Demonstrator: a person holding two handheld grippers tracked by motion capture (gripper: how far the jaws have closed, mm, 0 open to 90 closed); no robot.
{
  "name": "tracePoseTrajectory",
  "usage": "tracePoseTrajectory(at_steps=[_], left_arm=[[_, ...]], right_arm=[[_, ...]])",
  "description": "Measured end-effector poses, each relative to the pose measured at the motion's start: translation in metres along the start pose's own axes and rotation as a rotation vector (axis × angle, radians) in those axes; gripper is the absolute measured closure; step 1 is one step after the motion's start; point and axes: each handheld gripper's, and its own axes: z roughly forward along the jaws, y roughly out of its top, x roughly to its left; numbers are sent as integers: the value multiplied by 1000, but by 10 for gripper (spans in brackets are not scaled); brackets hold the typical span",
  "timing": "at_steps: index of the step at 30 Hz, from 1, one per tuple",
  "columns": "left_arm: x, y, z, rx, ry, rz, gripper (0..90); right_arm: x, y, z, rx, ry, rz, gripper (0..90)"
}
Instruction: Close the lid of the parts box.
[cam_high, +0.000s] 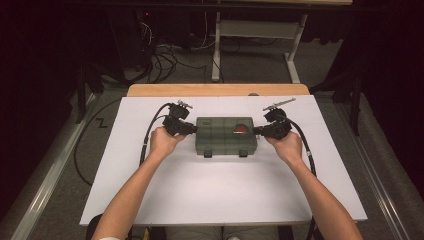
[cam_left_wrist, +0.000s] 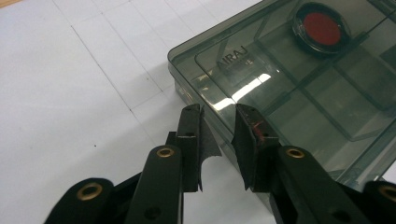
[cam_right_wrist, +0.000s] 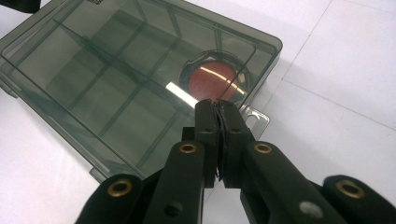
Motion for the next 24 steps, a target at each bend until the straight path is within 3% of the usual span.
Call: tracePoseTrajectory(at_steps=[14, 24], left_arm=[[-4, -2, 2, -17, 4, 8, 709], [-14, 0, 7, -22, 2, 43, 706]], right_arm=[[0, -3, 4, 9, -2, -3, 895], [2, -3, 5, 5, 0, -5, 888]])
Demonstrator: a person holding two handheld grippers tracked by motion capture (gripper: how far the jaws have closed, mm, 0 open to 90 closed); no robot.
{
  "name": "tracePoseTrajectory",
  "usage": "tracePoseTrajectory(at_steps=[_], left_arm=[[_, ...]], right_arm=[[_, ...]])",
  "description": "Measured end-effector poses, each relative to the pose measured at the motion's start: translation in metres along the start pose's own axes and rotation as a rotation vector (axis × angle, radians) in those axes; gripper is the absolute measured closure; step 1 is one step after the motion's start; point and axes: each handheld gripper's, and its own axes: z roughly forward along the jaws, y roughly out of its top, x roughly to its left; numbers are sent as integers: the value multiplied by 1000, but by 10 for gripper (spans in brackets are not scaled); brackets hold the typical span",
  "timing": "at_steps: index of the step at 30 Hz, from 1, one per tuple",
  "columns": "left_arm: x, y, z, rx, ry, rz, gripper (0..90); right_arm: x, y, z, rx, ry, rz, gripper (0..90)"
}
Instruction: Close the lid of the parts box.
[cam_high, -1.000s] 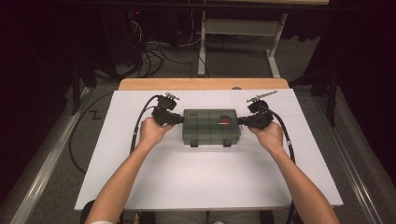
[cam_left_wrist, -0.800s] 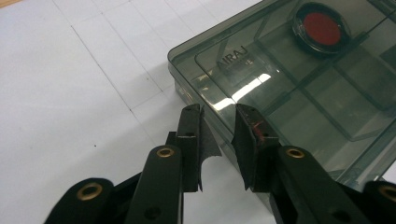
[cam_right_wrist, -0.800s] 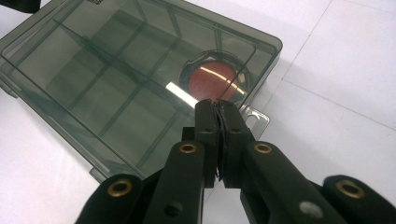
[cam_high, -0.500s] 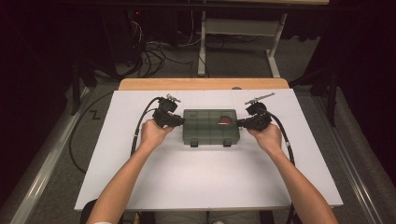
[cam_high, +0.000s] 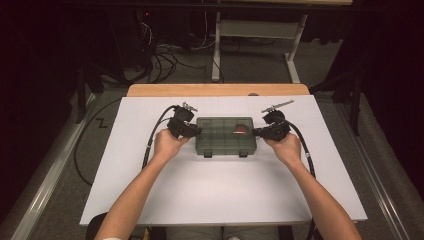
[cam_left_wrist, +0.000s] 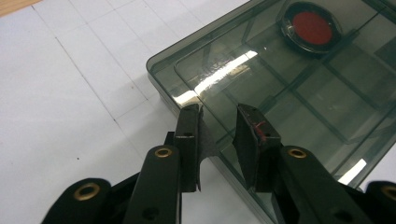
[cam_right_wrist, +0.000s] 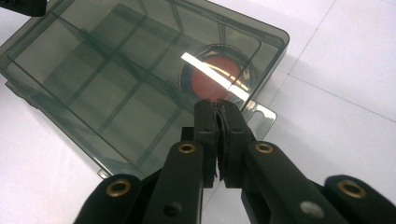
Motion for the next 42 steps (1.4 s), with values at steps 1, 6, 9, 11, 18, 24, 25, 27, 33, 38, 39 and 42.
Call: tracePoseTrajectory(at_steps=[1, 6, 9, 11, 18, 24, 25, 27, 33, 38, 39, 42], left_arm=[[0, 0, 0, 1, -1, 2, 706], [1, 0, -3, -1, 4, 8, 693], [3, 0, -6, -15, 7, -1, 646], [3, 0, -8, -28, 11, -8, 607], [3, 1, -15, -50, 12, -16, 477], [5, 1, -22, -78, 20, -27, 401], [6, 1, -23, -83, 17, -31, 398], [6, 0, -25, -87, 19, -32, 388], [5, -2, -30, -100, 15, -28, 377], [3, -5, -35, -115, 13, -25, 368], [3, -6, -36, -118, 17, -25, 363], [2, -8, -38, -123, 19, -27, 355]], right_arm=[[0, 0, 0, -2, 1, -1, 882], [2, 0, 0, -6, 3, -10, 844], [2, 0, -1, -16, 2, -10, 820], [2, 1, -3, -17, -1, -12, 804], [-1, 1, -10, -33, 16, 5, 741], [-3, -1, -18, -56, 24, 7, 686], [-2, -1, -19, -58, 25, 6, 679], [-2, -2, -20, -63, 26, 3, 664], [-3, -7, -25, -81, 27, 3, 622], [-4, -11, -31, -86, 39, 0, 617], [-4, -12, -32, -91, 39, -1, 615], [-4, -15, -34, -97, 42, 6, 612]])
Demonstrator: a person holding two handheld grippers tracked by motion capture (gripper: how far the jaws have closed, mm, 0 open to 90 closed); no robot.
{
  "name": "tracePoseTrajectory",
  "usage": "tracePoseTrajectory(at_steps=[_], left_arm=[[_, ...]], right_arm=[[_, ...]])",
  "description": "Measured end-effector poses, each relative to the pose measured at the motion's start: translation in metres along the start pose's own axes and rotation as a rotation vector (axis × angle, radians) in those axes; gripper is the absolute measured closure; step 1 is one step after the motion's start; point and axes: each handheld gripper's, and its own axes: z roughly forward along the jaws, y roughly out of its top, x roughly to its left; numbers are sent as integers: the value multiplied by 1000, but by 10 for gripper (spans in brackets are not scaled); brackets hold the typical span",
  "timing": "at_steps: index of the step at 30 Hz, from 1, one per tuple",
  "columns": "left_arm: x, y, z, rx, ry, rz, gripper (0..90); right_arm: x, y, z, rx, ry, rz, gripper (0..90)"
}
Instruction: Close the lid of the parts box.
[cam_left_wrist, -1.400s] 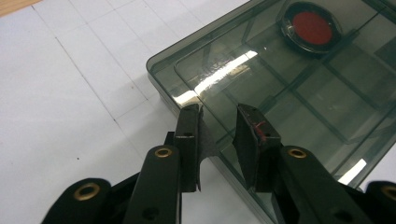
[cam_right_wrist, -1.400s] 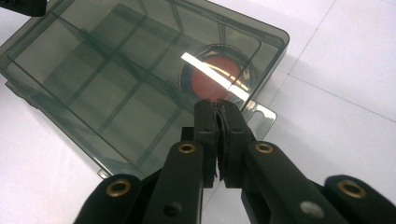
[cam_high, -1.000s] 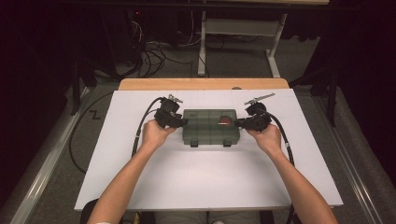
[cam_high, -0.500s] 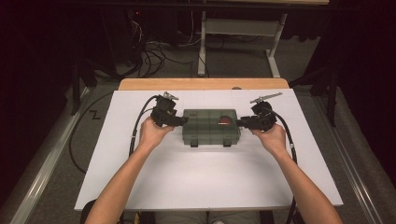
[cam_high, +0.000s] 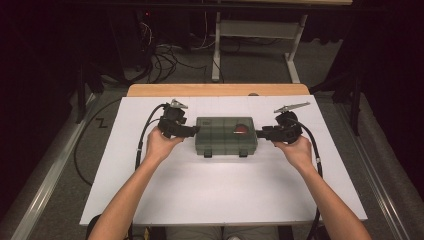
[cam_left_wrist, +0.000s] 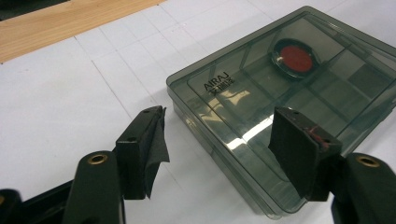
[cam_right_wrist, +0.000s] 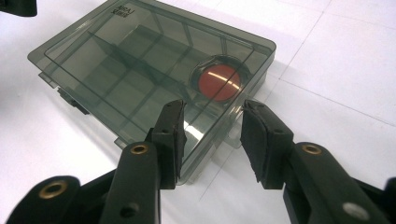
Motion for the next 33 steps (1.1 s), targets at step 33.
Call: tracePoseTrajectory(at_steps=[33], left_arm=[[4, -21, -29, -68, 27, -27, 302]], right_arm=[[-1, -24, -26, -79, -19, -3, 570]])
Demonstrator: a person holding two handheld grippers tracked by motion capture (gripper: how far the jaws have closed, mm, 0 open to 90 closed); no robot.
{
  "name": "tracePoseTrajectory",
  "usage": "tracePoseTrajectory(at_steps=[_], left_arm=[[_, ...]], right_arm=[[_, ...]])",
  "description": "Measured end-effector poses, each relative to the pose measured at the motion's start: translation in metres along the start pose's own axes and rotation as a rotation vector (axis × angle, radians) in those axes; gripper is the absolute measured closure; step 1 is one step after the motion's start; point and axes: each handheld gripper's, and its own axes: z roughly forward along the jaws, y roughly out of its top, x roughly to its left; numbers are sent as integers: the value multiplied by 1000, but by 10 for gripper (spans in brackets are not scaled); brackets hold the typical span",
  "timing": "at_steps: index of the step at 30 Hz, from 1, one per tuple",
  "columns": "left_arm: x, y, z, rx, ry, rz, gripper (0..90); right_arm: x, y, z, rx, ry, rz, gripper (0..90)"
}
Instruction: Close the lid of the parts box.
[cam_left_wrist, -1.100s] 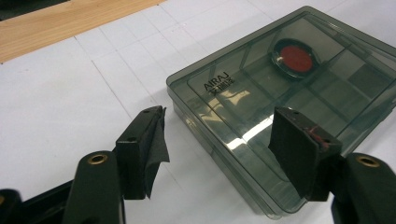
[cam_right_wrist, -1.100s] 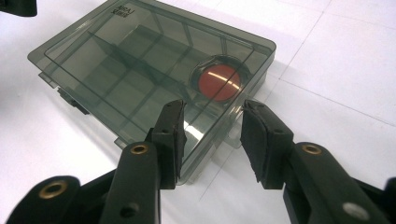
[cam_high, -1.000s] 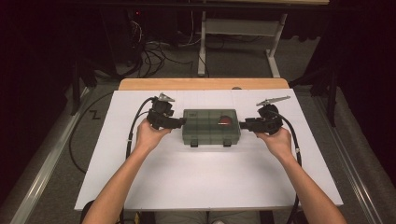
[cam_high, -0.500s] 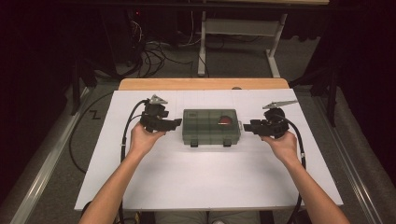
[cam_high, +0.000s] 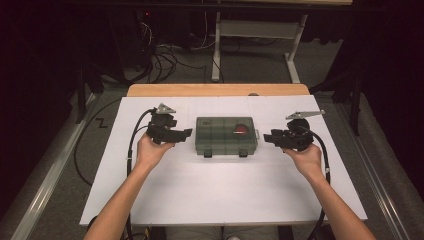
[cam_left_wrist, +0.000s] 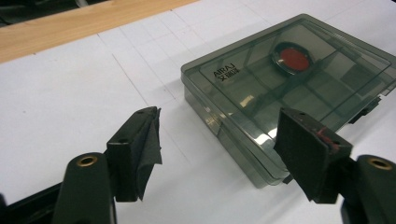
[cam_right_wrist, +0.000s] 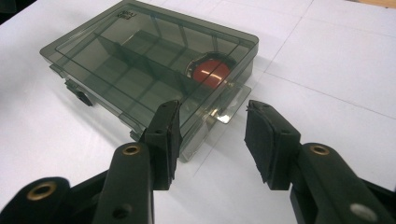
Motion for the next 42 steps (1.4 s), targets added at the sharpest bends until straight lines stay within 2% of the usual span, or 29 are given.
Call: tracePoseTrajectory(at_steps=[7, 29, 42], left_arm=[[0, -4, -6, -29, 14, 2, 292], [4, -18, -22, -83, 15, 12, 301], [3, -23, -27, -89, 26, 23, 300]], right_arm=[[-2, -6, -4, -7, 1, 6, 559], [-1, -20, -19, -60, -15, -3, 502], [0, -30, -25, -82, -23, -8, 480]])
